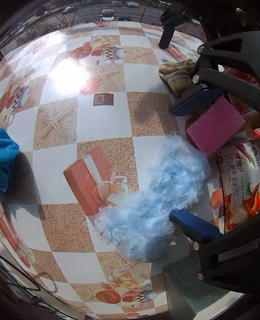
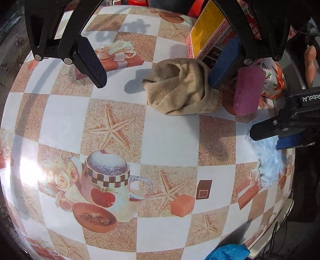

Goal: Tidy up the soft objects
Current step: 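Grasp the light-blue fluffy duster with the left gripper while the right grasps the beige sock, then carry the fluffy duster and beige sock over the white box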

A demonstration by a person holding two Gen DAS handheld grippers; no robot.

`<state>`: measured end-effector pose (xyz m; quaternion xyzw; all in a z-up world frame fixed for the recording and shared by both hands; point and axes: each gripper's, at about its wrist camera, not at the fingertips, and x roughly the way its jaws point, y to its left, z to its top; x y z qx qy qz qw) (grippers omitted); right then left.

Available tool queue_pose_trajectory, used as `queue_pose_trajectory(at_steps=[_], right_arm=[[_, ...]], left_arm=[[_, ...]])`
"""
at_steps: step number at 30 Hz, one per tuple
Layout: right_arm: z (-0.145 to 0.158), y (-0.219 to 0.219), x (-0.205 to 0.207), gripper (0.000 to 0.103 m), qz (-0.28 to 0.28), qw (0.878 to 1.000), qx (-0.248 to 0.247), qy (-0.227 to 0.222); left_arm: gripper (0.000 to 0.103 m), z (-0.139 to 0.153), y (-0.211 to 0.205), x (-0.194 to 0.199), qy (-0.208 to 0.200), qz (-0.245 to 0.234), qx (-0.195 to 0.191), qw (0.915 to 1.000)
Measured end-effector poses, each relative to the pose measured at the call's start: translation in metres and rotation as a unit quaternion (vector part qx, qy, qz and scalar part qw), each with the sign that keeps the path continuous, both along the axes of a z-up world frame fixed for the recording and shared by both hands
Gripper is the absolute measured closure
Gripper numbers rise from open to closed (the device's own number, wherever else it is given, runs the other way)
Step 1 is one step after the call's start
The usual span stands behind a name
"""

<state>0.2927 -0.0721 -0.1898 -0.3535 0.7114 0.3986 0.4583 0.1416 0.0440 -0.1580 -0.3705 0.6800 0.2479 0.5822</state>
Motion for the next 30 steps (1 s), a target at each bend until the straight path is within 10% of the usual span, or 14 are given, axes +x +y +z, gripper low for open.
queue_pose_trajectory(at_steps=[20,25,27,30], right_arm=[[-0.020,0.010,-0.041,0.004,0.044,0.998,-0.003,-0.043],[-0.001,0.007,-0.036,0.060,0.024,0.999,0.027,-0.001],[0.005,0.008,-0.038,0.069,0.021,0.999,0.038,0.000],[0.021,0.011,-0.035,0.077,0.021,0.998,0.060,-0.020]], left_arm=[[0.000,-0.062,-0.006,0.006,0.072,0.005,-0.022,0.9972],[0.038,-0.042,-0.007,-0.002,0.044,0.003,0.013,0.9989],[0.067,-0.033,-0.012,-0.003,0.033,-0.012,0.031,0.9989],[0.069,-0.011,-0.015,-0.010,0.010,-0.021,0.076,0.9968]])
